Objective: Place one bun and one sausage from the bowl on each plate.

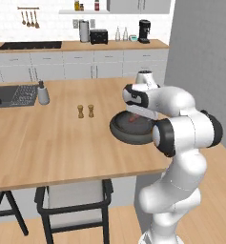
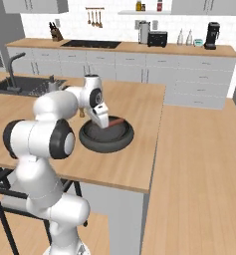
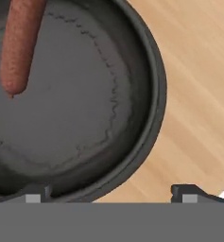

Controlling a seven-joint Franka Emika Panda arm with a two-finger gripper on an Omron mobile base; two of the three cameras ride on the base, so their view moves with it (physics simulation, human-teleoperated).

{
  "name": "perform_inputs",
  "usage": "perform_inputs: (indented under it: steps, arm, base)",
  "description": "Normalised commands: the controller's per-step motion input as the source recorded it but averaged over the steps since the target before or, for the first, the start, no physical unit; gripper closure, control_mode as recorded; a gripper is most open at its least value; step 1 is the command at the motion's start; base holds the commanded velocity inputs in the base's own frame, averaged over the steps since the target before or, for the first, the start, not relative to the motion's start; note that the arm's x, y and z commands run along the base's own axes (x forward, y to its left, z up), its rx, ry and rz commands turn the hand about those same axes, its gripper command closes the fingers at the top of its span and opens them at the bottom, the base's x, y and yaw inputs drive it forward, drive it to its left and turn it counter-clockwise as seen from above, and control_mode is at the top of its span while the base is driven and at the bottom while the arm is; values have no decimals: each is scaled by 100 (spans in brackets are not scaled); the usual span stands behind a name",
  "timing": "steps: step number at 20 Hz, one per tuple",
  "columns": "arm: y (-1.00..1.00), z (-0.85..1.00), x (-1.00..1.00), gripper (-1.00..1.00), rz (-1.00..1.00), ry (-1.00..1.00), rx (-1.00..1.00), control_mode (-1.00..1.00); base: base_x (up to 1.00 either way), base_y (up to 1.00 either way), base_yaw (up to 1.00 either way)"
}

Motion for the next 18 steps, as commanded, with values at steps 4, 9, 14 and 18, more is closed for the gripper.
perform_inputs:
  steps: [4,9,14,18]
  arm:
    - [0,-46,100,-100,0,0,0,-100]
    - [0,-33,99,-100,0,-2,0,-100]
    - [-9,-42,75,-100,0,-3,-1,-100]
    - [-25,-43,39,-100,0,-4,0,-100]
  base:
    - [0,0,0]
    - [0,0,0]
    - [0,0,0]
    - [0,0,0]
